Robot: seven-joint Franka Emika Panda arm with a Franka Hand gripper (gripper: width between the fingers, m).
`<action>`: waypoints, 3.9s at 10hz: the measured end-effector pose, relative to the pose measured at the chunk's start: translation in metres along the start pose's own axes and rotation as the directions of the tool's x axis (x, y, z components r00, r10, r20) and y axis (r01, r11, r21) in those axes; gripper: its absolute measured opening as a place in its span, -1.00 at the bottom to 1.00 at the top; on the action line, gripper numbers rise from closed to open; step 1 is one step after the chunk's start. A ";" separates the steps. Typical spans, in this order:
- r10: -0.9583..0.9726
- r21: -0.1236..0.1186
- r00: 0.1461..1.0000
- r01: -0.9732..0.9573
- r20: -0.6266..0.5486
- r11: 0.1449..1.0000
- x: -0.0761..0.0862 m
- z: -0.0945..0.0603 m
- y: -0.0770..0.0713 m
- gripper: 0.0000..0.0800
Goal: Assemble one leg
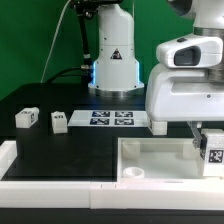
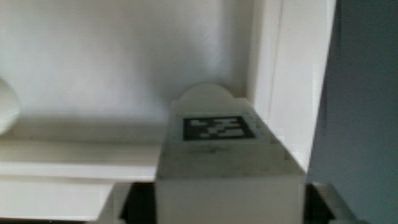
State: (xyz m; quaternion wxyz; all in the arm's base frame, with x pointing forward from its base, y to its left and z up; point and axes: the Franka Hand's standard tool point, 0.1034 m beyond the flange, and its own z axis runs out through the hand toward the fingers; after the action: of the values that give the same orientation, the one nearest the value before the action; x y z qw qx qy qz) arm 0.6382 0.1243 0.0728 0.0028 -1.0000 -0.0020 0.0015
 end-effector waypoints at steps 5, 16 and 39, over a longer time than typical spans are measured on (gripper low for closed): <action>0.774 -0.021 0.633 -0.774 0.026 0.633 -0.002 0.002 0.003 -0.27; 0.506 0.022 0.863 -0.505 0.004 0.863 0.003 -0.006 0.005 0.61; 0.835 0.010 0.549 -0.836 0.031 0.549 0.003 -0.001 0.008 0.06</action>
Offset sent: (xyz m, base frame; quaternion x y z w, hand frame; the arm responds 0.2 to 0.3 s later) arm 0.0002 -0.0114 -0.0078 -0.0397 -0.0355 0.3032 0.9514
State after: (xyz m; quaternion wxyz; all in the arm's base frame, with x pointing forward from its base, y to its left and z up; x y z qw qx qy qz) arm 0.6411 0.1164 0.0735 0.0133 -0.8809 0.4728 0.0142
